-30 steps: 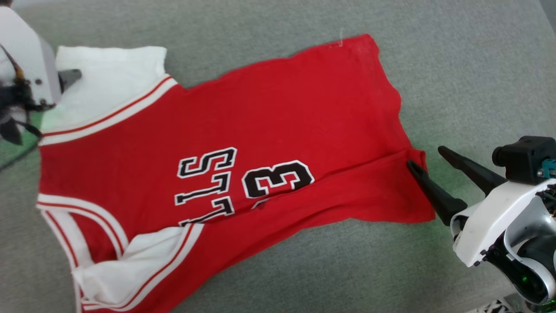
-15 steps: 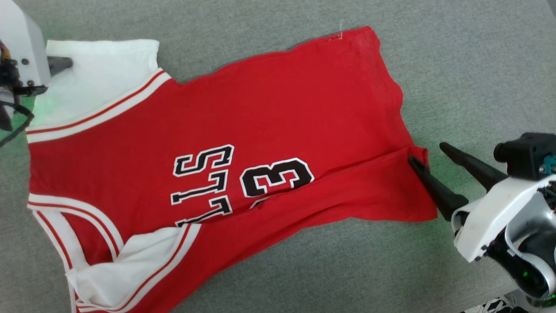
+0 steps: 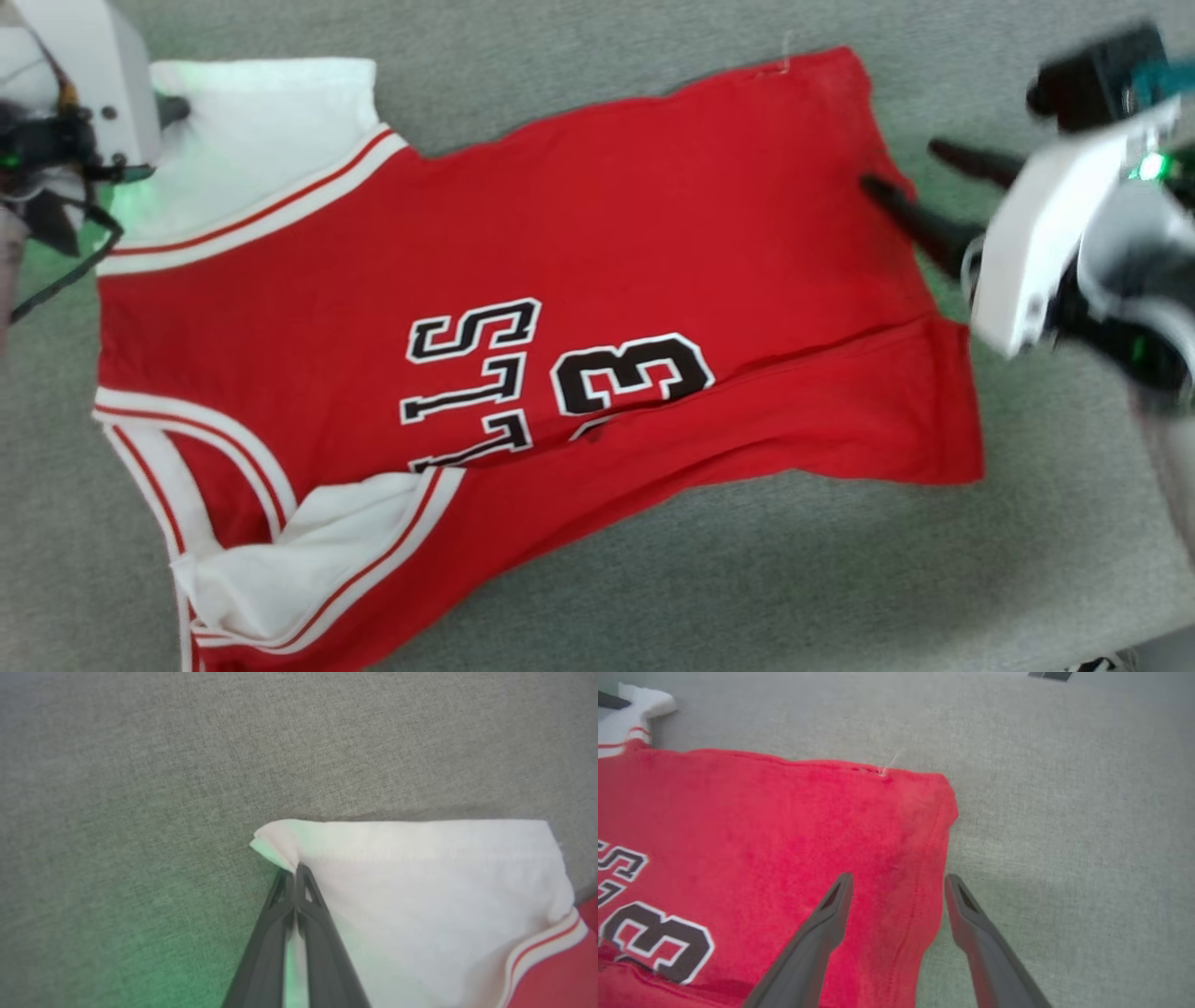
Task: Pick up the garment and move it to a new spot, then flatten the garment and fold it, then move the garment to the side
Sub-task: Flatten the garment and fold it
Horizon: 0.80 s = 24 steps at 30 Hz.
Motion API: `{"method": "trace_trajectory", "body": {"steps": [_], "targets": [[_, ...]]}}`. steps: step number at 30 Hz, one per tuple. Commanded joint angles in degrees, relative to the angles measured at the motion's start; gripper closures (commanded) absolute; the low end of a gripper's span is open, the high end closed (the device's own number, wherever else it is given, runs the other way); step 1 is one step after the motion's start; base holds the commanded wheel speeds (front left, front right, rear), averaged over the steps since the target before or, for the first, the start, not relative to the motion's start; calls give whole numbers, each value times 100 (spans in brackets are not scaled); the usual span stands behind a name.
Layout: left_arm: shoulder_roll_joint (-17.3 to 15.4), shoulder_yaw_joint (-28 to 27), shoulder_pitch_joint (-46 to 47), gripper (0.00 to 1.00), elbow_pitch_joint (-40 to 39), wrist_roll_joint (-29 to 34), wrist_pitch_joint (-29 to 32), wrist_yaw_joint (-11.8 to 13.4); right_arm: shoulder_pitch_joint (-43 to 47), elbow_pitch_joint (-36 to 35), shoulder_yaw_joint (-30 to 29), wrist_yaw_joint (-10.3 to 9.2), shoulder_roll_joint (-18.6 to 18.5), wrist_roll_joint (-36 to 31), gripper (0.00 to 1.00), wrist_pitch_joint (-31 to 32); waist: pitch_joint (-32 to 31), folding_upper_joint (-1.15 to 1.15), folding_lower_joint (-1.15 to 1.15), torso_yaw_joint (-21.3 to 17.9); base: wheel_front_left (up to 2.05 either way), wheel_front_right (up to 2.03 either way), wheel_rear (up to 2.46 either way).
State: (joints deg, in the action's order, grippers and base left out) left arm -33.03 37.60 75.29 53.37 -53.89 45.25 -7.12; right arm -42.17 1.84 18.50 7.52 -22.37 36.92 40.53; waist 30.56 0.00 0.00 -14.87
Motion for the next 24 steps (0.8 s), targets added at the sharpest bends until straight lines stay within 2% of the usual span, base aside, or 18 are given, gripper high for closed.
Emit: {"method": "trace_trajectory", "body": {"steps": [1,4,10,19,20,21,22,23,24], "targets": [[237,155,-259,100,83,-16,52,-41,-336,358,59,-7,-3,43,0,136,80,0,0,108,0,0,0],[337,214,-183,100,39,-41,33,-49,-1010,1224,150,-7,53,161,0,433,155,0,0,228,0,0,0],[447,371,-70,100,-120,-102,-21,-55,-1953,2590,423,-7,134,119,0,503,288,0,0,431,0,0,0],[443,628,-82,100,-342,-284,-90,-44,-2343,3646,1298,-6,241,330,0,496,357,0,0,559,0,0,0],[439,652,-87,100,-357,-312,-101,-45,-2363,3687,1388,-5,244,396,18,506,355,0,0,564,0,0,0],[436,677,-89,100,-368,-337,-104,-45,-2383,3725,1473,-2,239,440,51,511,352,0,0,566,0,0,0],[435,705,-93,100,-378,-370,-116,-45,-2392,3750,1556,-2,230,482,67,512,344,0,0,568,0,0,0],[434,728,-94,100,-385,-389,-132,-45,-2414,3776,1632,-2,214,540,100,498,335,0,0,568,0,0,0],[444,751,-99,100,-390,-422,-145,-46,-2433,3806,1698,-2,197,589,100,485,322,0,0,571,0,0,0]]}}
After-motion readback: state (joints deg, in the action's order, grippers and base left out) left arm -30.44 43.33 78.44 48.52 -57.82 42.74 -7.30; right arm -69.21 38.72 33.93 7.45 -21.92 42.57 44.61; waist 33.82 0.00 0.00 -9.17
